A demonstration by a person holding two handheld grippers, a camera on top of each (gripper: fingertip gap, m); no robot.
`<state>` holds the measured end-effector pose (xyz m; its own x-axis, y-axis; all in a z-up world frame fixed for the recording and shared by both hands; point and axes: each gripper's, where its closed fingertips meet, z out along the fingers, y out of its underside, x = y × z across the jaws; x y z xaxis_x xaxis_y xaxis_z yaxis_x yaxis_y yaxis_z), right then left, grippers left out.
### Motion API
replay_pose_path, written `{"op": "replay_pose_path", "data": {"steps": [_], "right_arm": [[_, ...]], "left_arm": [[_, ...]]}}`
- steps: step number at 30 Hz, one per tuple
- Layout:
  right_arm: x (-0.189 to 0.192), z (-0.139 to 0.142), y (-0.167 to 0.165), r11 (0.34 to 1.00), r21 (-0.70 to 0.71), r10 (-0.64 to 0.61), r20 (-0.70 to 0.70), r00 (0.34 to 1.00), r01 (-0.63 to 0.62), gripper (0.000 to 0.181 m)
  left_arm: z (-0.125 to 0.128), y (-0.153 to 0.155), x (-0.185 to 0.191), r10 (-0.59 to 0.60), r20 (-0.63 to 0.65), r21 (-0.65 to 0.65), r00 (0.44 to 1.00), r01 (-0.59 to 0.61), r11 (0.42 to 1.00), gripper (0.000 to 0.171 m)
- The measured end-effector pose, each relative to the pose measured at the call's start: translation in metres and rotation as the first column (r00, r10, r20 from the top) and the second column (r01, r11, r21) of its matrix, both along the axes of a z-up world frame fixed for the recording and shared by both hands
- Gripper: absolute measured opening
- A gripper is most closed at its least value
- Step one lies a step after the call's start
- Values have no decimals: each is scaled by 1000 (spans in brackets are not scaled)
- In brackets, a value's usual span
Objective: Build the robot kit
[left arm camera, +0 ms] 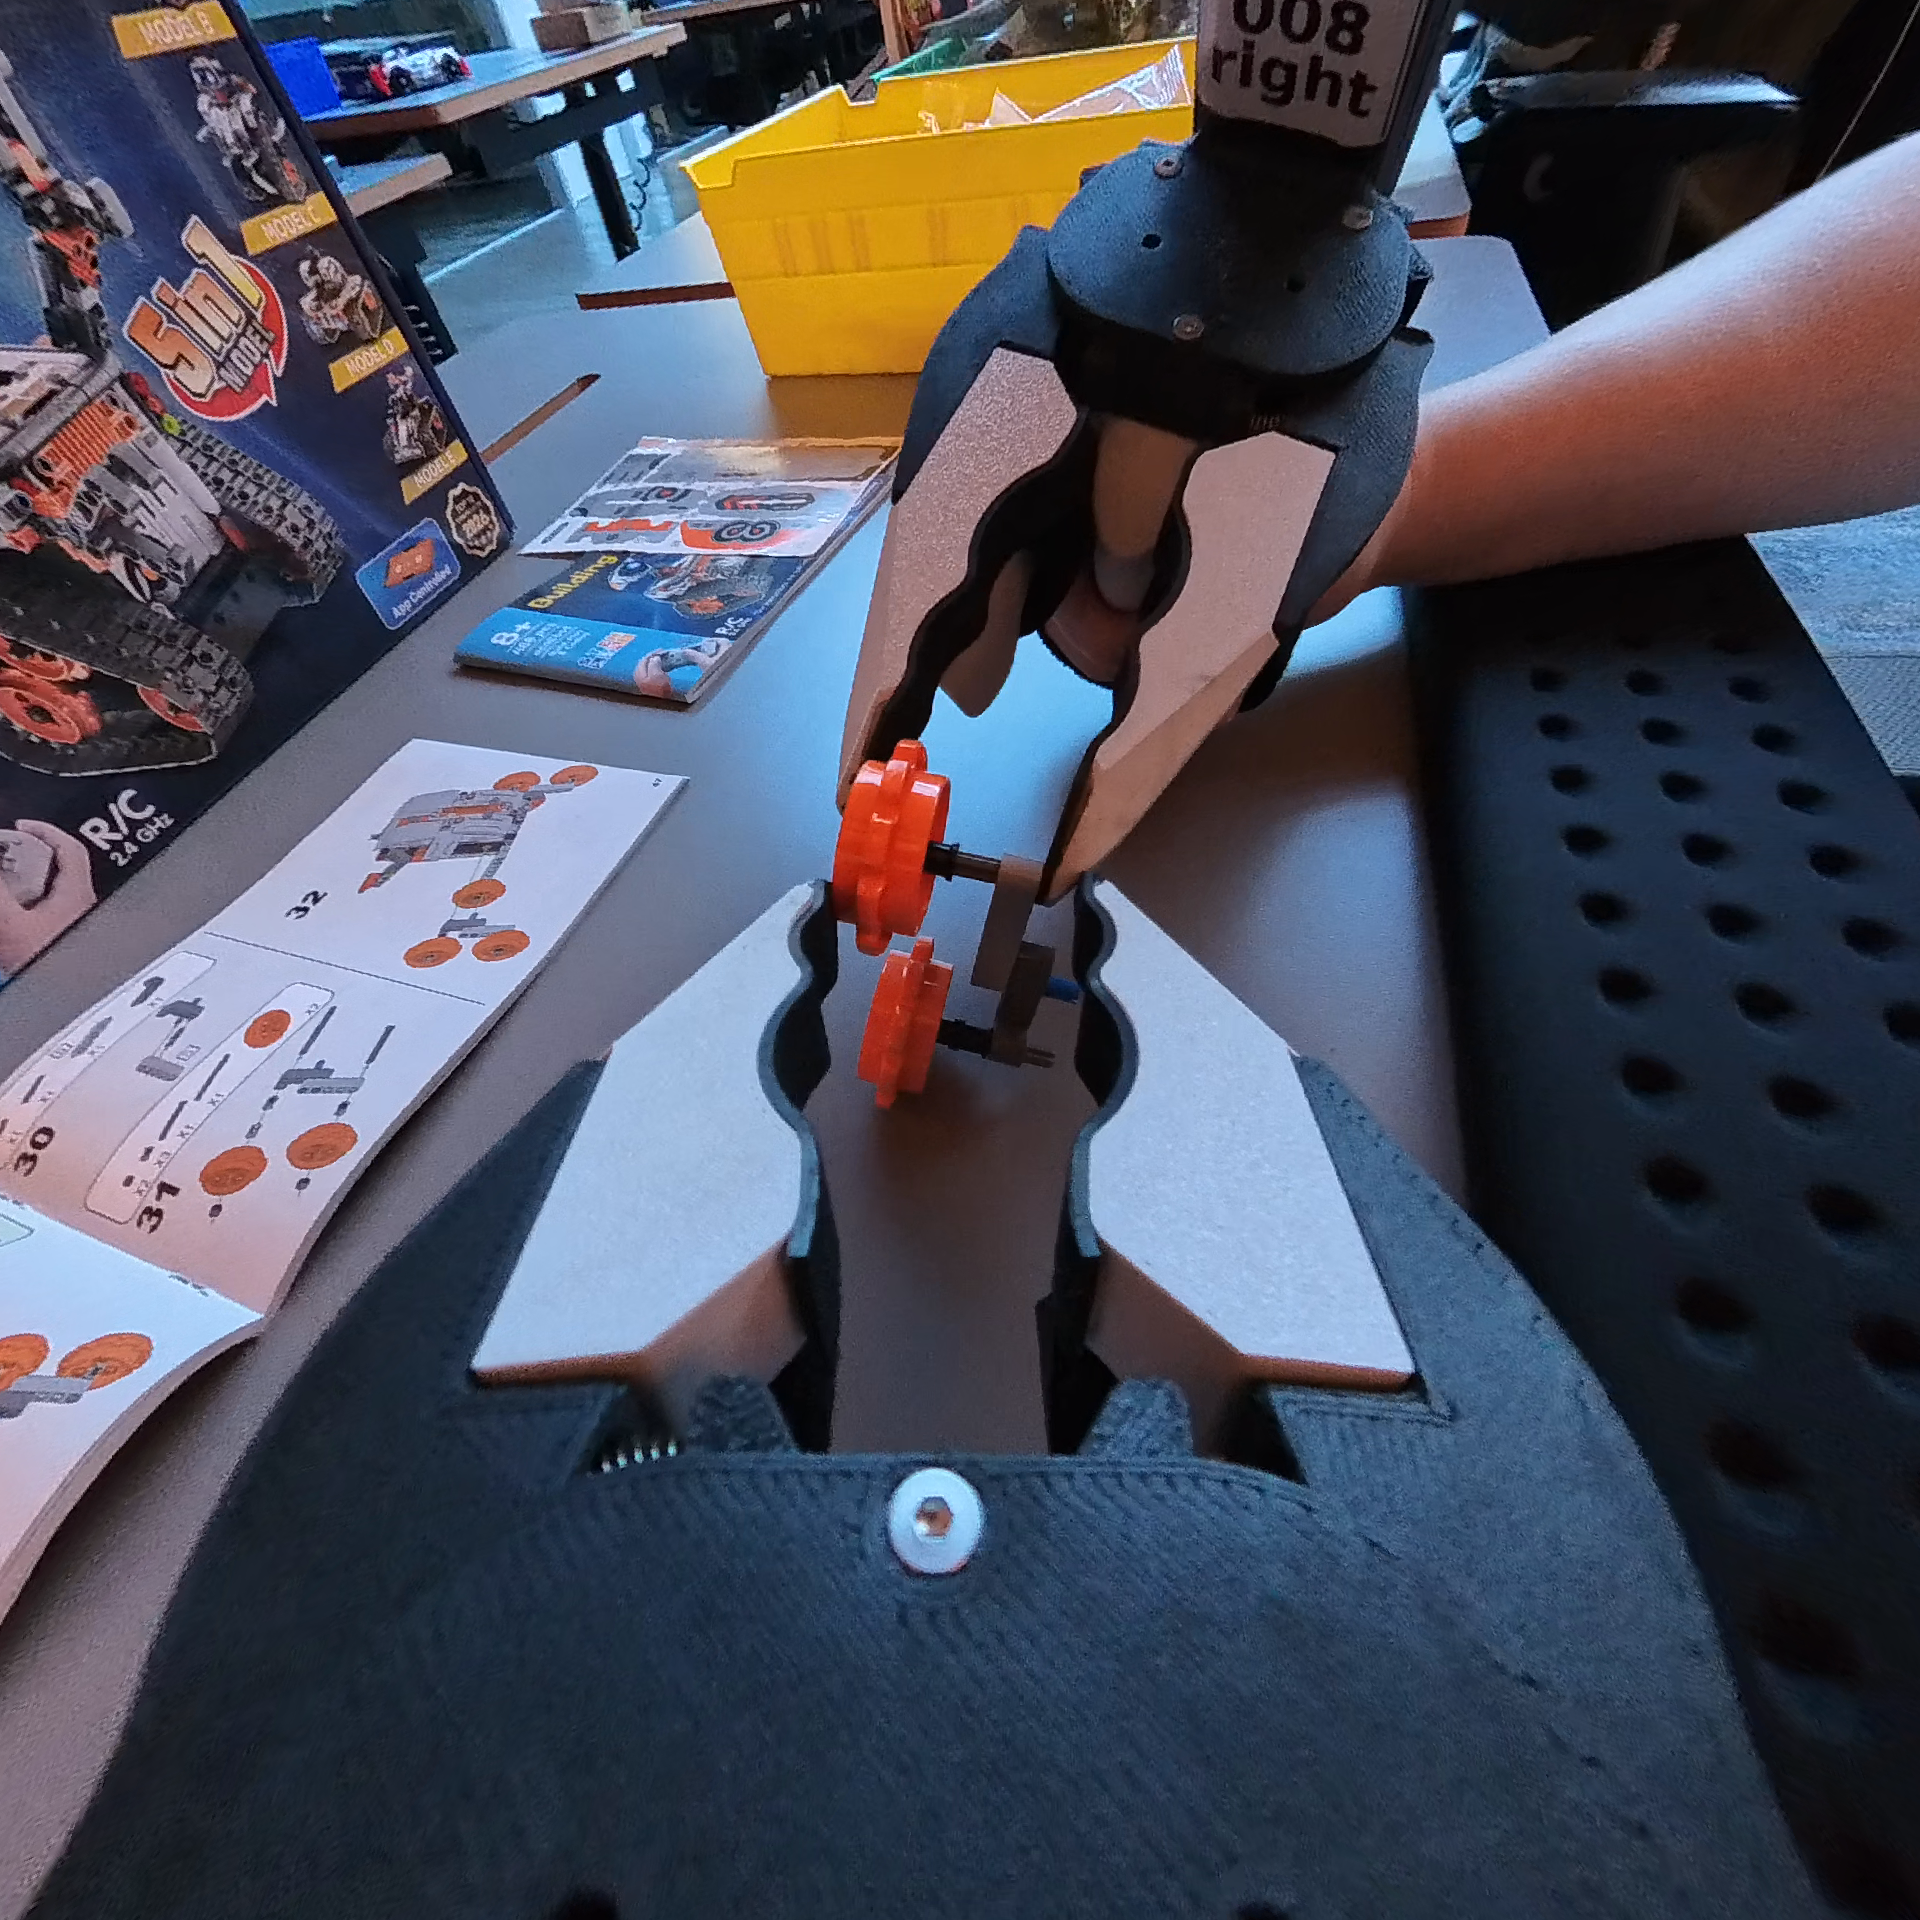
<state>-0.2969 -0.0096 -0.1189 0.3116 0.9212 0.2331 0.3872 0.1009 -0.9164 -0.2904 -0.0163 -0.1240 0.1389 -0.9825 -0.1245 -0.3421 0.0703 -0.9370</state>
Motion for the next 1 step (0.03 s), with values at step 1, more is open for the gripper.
{"op": "replay_pose_path", "data": {"steps": [1], "right_arm": [[0, 0, 0, 1000, 2, 0, -1, 1000, 0, 37]], "left_arm": [[0, 0, 0, 7, 1, 1, 1000, -7, 1000, 44]]}}
